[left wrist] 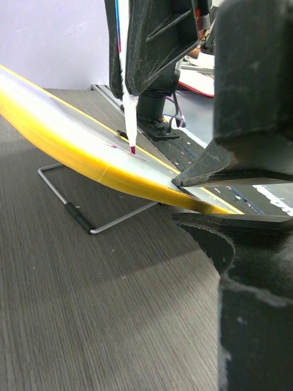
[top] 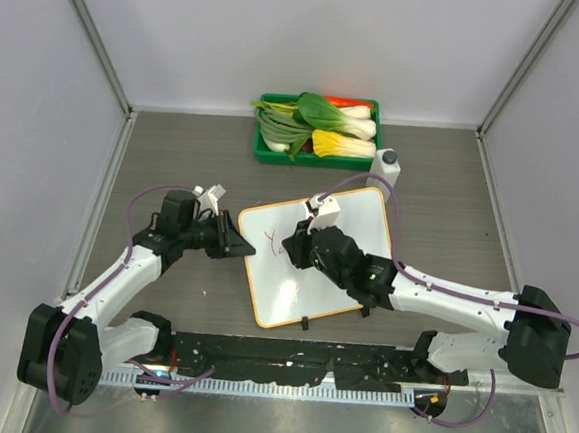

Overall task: Write a sentence on the whiteboard
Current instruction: Write on the whiteboard at the whiteboard stand.

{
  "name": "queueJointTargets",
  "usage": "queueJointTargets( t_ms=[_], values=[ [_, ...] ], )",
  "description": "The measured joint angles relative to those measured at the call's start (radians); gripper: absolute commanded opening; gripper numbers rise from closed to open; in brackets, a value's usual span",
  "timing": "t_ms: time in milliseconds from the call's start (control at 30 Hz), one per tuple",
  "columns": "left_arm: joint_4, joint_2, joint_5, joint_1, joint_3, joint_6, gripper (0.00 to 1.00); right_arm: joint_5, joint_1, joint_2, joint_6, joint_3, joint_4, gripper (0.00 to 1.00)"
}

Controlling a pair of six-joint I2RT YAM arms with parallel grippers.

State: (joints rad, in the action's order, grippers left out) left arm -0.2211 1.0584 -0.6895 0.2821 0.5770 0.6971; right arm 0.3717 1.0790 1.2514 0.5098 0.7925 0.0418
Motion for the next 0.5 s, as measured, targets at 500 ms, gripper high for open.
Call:
queueJointTargets(
  t_ms=[500],
  values=[
    [0.0, 0.001, 0.0, 0.002, 0.0, 0.0, 0.05, 0.062, 0.0, -0.022, 0.008, -0.013, 0.003, 0.01]
  ],
)
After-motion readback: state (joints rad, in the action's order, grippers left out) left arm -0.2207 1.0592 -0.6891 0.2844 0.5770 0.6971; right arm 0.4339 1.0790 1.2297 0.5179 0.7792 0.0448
